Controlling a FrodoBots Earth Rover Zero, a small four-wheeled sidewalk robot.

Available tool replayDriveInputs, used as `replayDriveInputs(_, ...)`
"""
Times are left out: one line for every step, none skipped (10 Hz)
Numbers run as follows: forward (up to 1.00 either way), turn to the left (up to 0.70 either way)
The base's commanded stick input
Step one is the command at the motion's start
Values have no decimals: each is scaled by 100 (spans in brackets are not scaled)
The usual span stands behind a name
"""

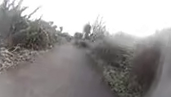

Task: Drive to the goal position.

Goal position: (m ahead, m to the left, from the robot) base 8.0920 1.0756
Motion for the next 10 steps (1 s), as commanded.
replayDriveInputs(70,35)
replayDriveInputs(70,19)
replayDriveInputs(70,0)
replayDriveInputs(70,0)
replayDriveInputs(70,0)
replayDriveInputs(70,0)
replayDriveInputs(70,0)
replayDriveInputs(70,0)
replayDriveInputs(70,0)
replayDriveInputs(70,0)
